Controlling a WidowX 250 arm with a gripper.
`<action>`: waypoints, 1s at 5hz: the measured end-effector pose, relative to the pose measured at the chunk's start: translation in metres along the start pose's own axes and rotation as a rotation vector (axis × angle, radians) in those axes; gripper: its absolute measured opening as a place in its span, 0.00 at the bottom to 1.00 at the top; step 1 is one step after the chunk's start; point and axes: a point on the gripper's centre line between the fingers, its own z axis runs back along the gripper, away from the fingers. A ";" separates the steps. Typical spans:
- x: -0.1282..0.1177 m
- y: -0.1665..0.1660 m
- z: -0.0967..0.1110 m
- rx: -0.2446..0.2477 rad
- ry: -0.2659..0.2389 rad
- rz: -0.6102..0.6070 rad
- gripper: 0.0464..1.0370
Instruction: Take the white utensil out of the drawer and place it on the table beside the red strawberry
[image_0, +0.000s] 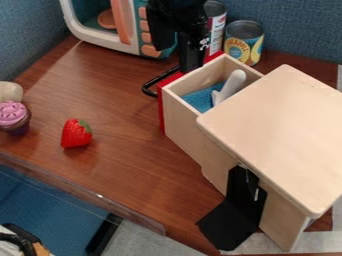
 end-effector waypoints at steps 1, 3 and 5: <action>-0.001 -0.001 -0.008 -0.020 0.020 0.002 0.96; 0.018 -0.008 -0.025 -0.066 -0.072 -0.040 0.96; 0.046 -0.011 -0.037 -0.152 -0.233 -0.102 0.96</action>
